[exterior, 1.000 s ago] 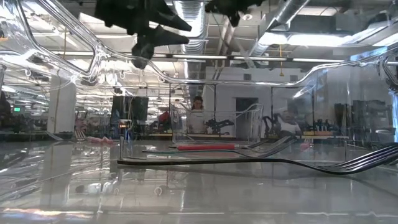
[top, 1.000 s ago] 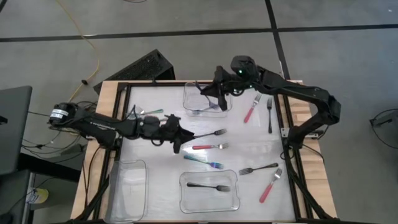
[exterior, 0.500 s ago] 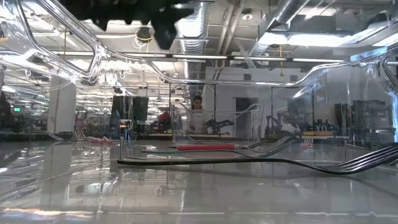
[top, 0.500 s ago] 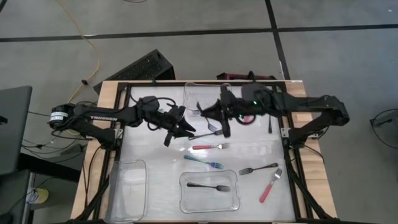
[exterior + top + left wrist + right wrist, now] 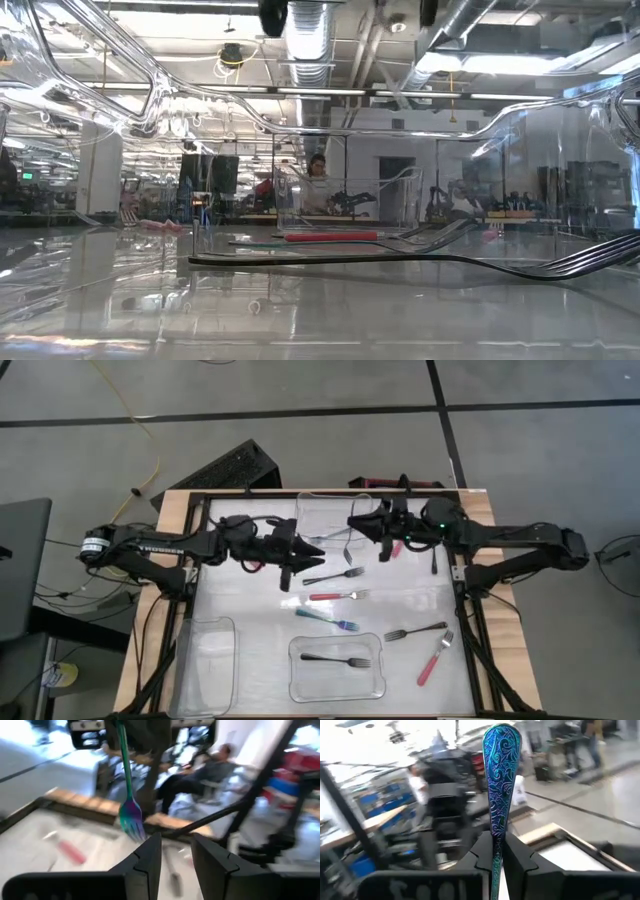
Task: Sort silverware by color (type)
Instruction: Put the blue fork into the top transparent bin
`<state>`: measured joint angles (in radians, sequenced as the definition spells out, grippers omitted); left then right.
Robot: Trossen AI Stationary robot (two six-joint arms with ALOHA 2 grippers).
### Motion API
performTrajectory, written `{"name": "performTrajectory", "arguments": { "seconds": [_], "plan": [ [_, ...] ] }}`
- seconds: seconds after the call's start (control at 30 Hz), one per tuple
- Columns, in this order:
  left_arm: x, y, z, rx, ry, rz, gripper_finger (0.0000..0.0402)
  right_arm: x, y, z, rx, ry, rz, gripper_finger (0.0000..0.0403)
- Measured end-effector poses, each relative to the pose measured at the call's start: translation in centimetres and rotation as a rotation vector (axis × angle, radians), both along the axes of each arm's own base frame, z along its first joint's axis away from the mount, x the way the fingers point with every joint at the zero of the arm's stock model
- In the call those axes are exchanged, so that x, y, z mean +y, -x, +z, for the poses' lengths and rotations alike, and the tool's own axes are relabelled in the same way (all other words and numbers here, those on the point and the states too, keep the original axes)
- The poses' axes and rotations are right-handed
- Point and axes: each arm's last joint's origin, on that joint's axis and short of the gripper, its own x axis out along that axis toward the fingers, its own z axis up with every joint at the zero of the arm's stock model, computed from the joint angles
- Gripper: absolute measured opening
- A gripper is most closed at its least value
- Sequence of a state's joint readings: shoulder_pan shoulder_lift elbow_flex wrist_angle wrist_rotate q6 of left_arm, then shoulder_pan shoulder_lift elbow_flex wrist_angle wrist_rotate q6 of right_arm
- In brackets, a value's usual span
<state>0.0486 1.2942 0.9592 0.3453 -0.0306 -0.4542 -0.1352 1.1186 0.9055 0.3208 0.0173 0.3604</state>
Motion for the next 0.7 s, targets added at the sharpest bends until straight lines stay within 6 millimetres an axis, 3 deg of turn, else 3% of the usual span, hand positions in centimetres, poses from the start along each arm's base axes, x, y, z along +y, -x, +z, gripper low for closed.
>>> {"name": "performTrajectory", "arguments": {
  "seconds": [0.17,0.37,0.57,0.7],
  "plan": [
    [-1.3,0.1,-0.9,0.096,0.035,0.153,0.0091,-0.8,-1.7,-1.7,0.030,-0.045,-0.102,0.0045],
    [-2.1,0.5,-1.7,0.183,0.046,0.262,0.0091,-0.7,-4.3,-2.3,-0.048,-0.075,-0.108,0.0045],
    [-2.2,1.5,-0.2,0.270,-0.073,0.329,0.0091,0.3,-6.7,-2.6,-0.040,-0.129,-0.139,0.0045],
    [-2.4,1.6,0.7,0.329,-0.198,0.378,0.0091,1.4,-7.1,-2.7,-0.036,-0.134,-0.191,0.0045]
  ]
}}
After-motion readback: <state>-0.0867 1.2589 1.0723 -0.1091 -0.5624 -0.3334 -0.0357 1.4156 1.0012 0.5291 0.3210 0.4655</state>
